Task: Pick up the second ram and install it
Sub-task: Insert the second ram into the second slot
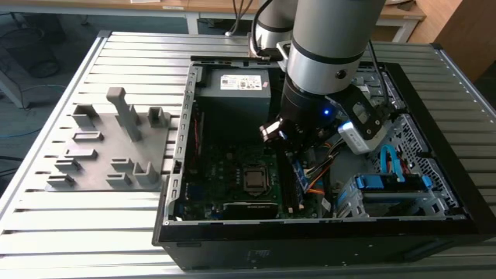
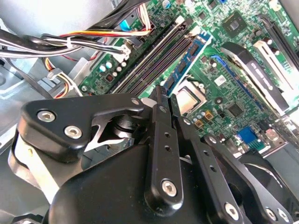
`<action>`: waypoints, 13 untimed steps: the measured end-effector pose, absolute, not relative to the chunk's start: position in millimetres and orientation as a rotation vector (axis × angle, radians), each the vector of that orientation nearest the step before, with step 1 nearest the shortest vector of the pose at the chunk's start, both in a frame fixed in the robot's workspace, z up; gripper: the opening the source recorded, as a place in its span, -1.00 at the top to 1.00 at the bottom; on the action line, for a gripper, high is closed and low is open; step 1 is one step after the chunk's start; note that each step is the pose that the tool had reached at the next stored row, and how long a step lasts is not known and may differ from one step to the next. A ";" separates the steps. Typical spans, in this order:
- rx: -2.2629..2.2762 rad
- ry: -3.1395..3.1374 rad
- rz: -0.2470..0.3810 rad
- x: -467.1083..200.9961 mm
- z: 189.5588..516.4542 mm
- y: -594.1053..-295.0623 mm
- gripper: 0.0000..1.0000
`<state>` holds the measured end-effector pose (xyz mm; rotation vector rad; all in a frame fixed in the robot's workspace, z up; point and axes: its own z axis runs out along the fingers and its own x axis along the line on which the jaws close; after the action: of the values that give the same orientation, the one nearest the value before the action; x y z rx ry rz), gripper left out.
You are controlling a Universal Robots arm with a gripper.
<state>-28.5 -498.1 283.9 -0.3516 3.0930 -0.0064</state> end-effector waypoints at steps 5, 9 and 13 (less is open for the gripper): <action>-0.334 3.095 -0.007 -28.5 283.9 -498.1 0.73; -0.318 3.097 -0.007 -28.5 283.8 -498.1 0.73; -0.300 3.099 -0.007 -28.5 283.8 -498.1 0.73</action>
<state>-28.5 -498.1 283.8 -0.2996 3.0985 -0.0073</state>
